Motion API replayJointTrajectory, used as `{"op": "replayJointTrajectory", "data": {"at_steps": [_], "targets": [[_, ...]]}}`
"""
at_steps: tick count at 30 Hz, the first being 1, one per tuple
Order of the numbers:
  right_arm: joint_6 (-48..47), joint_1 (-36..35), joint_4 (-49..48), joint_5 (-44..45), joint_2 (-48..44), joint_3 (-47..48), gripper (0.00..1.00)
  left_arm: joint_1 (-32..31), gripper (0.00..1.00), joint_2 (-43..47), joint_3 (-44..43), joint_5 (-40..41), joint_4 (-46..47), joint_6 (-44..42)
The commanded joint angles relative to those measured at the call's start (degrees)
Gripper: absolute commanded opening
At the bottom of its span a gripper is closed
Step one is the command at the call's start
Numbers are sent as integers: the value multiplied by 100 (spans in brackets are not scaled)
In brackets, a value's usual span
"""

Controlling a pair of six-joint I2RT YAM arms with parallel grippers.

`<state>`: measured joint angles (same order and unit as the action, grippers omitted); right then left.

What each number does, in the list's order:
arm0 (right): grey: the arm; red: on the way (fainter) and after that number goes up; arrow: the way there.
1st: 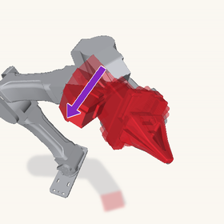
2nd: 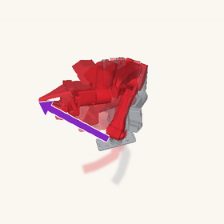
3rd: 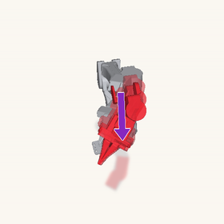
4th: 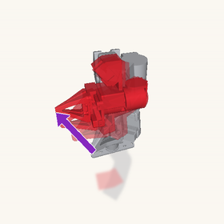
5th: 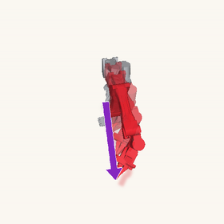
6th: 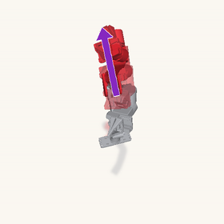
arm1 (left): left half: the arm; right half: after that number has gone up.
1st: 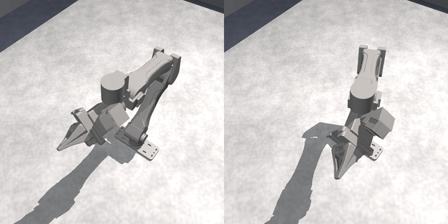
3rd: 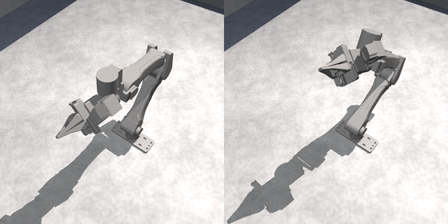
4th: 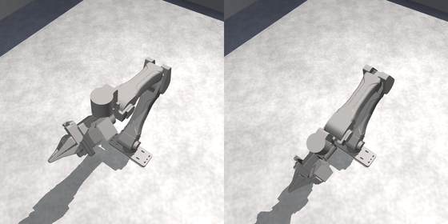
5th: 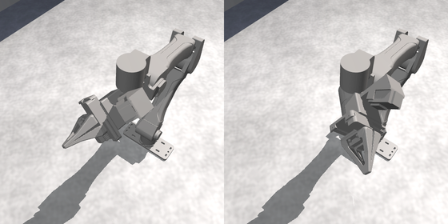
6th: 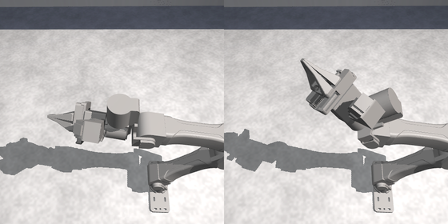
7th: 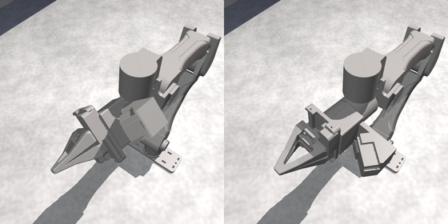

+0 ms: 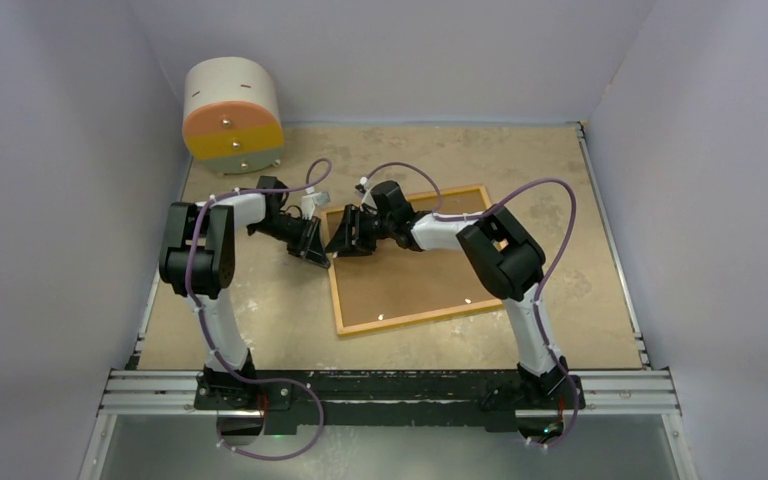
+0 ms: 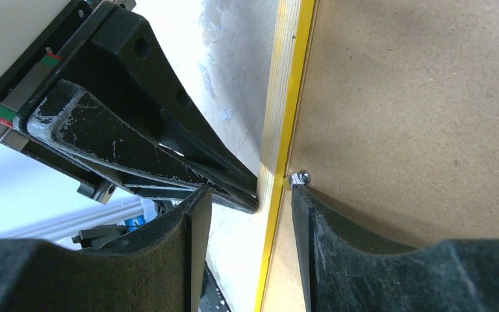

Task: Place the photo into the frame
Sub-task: Install the photo frame at the center of the board.

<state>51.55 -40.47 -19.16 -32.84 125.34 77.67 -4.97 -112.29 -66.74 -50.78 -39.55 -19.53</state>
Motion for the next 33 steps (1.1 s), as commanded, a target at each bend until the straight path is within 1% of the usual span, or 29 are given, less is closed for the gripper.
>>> {"op": "replayJointTrajectory", "data": {"at_steps": [1,14,26,30,33], "targets": [[39,-66,-97,-43,153,114,51,-157,3,-92,8,540,290,-285],[227,-118,-198,120,177,59,49,-212,0,-96,-16,531,308,-260],[643,-163,-631,407,29,-232,47,-223,0,-39,42,500,324,-275],[933,-173,-876,472,74,-287,47,-222,0,-53,67,496,332,-303],[884,-178,-777,440,-135,-388,48,-215,0,-7,64,494,275,-353]]}}
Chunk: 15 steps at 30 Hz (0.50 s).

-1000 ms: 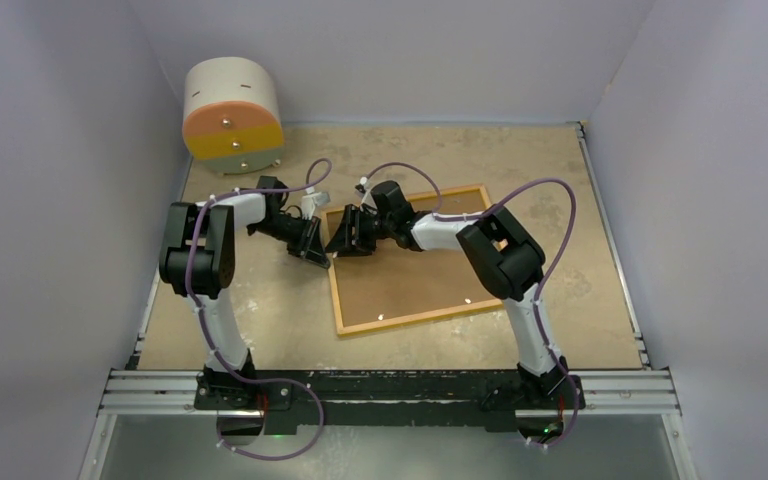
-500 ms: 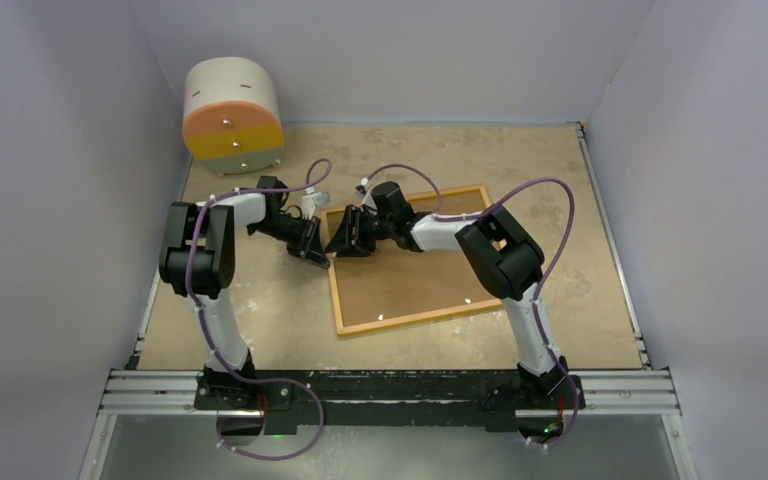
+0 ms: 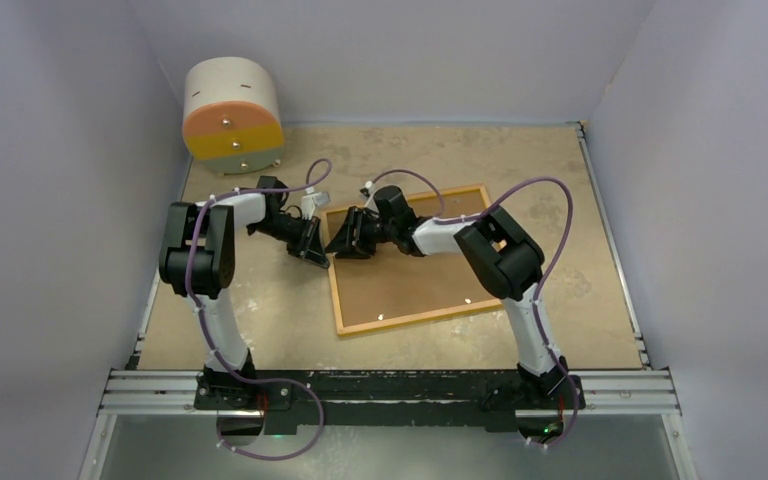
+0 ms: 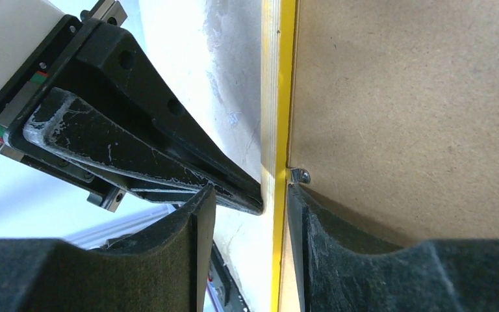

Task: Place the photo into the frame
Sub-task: Install the photo frame at the center of the board, then adjust the photo frame at the center of the board.

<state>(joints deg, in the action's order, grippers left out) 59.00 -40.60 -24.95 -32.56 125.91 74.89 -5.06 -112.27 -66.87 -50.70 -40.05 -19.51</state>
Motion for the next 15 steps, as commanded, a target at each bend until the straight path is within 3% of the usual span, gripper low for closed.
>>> {"op": "replayJointTrajectory", "data": {"at_steps": [1,5,9,15], "targets": [[143,-153,-158,386,-343,-187,49,-198,0,6,78,480,311,-368],[126,-18,-142,376,-809,-537,55,-155,0,44,31,416,194,-447],[63,403,-154,354,-1414,-1055,67,-127,0,113,-72,301,-251,-858],[-745,1684,1094,981,-2639,-1578,85,-127,14,389,-163,592,-889,-1890]]}}
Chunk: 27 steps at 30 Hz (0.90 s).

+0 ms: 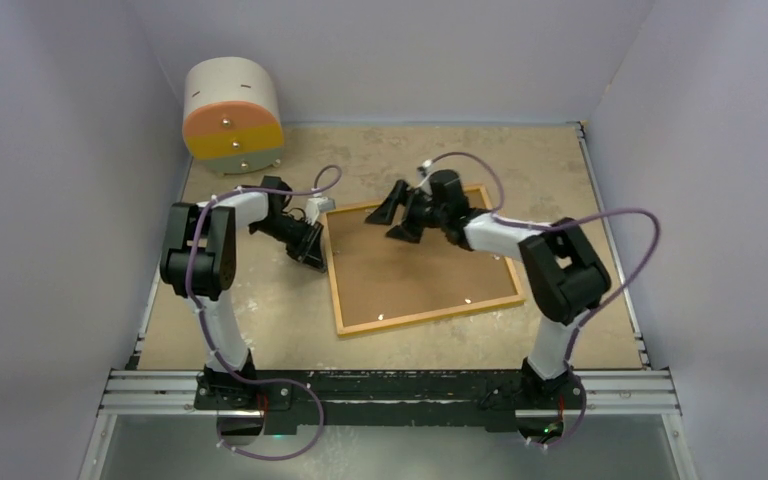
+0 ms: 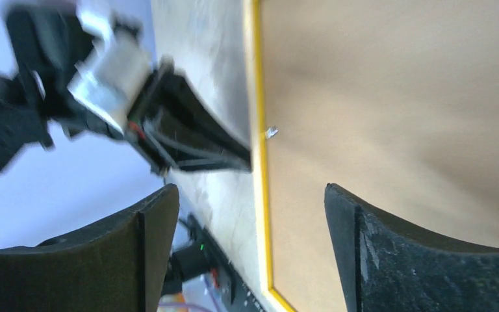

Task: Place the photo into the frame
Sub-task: Adjust the photo frame at the center of the board.

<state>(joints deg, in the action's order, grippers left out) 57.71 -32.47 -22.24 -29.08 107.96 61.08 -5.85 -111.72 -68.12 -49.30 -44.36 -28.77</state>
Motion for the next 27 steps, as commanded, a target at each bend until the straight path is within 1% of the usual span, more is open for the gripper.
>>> {"op": "replayJointTrajectory", "data": {"at_steps": [1,3,5,7,10,12,14,21,25,27], "targets": [[-828,1150,1128,924,-1065,-174,89,-59,16,407,24,548,-448,-1051],[-1277,1583,1842,1766,-1430,-28,98,-101,17,568,208,794,-324,-1148],[-1526,1970,2193,2536,-1707,12,99,-198,18,693,410,1125,-180,-1210],[-1537,2343,2138,3013,-2019,-228,99,-337,18,815,620,1341,-40,-1235],[-1428,2772,1955,3404,-2069,-489,99,-664,17,1002,875,1655,151,-1223],[-1413,2933,1861,3448,-1847,-513,99,-965,13,1042,986,1909,207,-1198],[-1468,2965,1868,3371,-1498,-350,99,-1145,12,1062,1054,2013,244,-1177],[-1495,2961,1993,3165,-604,107,99,-1365,12,1137,1224,2078,282,-1159],[-1522,2966,1923,3063,-332,224,99,-1547,11,1239,1316,2077,340,-1069],[-1587,2966,1732,3012,-211,261,99,-1666,11,1320,1387,2046,377,-1026]]}}
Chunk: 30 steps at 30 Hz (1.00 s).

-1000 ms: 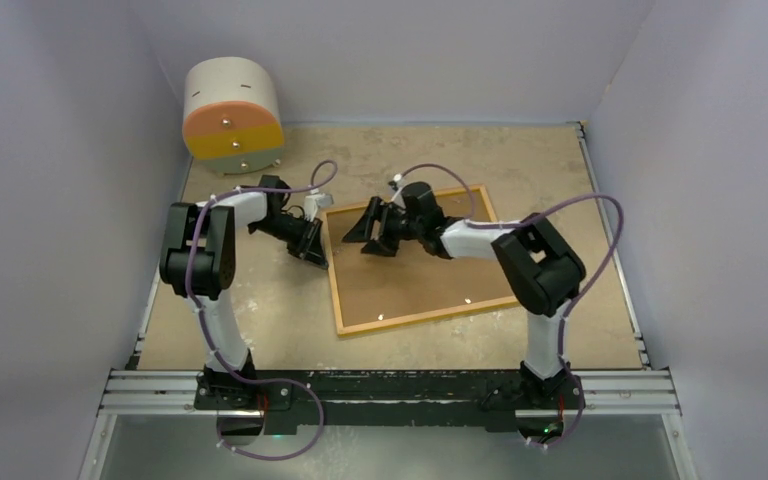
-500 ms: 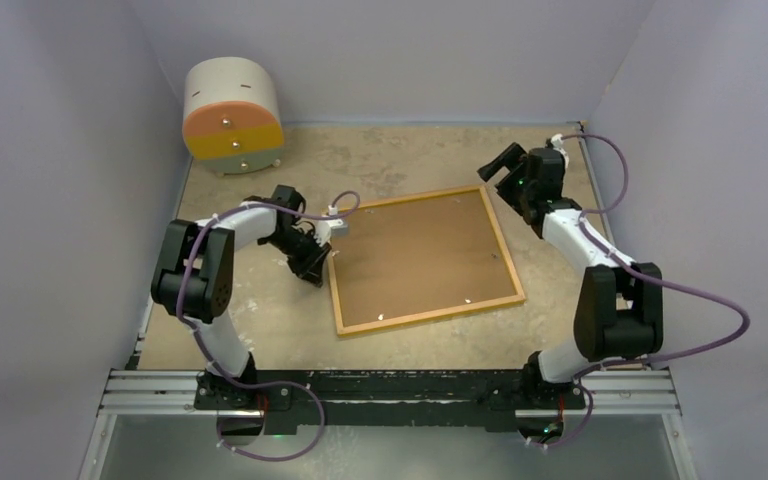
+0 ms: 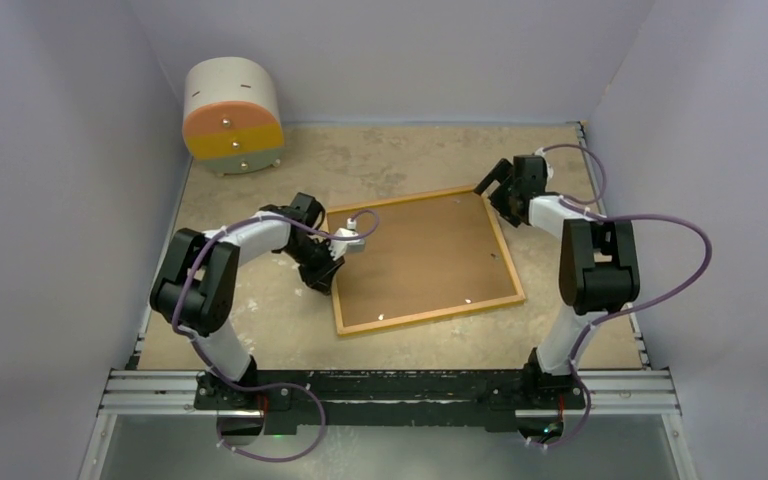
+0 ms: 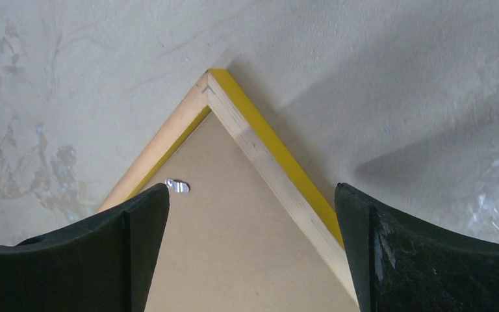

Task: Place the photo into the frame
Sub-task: Adjust the photo frame at the center of the board.

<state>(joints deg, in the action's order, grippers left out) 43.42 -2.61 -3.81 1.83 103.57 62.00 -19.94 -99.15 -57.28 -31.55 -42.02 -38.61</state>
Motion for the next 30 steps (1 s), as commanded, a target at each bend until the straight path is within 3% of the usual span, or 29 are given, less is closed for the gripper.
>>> {"op": "replayJointTrajectory", "data": {"at_steps": [1,5,12,14,16,19,23,30], "targets": [[-153,-28,-261,-240,343,179,98,-334,11,82,323,295,158,-26],[-44,-379,-373,-925,963,644,96,-656,11,0,228,351,189,53],[-45,-1569,-240,-2240,2557,3134,96,-1521,15,-644,-669,418,100,265],[-177,-1879,92,-2684,3035,4081,96,-1863,22,-833,-954,314,-19,306],[-543,-2036,361,-2412,3227,4719,96,-2095,37,-904,-1194,133,-195,322],[-768,-1927,668,-1947,3037,4775,99,-2128,60,-738,-1375,-225,-553,167],[-671,-1410,595,-1470,2397,4222,99,-2054,73,-190,-1183,-263,-988,-268],[-587,-603,469,-939,922,2750,99,-1265,76,305,-1479,-572,-2284,-1343]]}}
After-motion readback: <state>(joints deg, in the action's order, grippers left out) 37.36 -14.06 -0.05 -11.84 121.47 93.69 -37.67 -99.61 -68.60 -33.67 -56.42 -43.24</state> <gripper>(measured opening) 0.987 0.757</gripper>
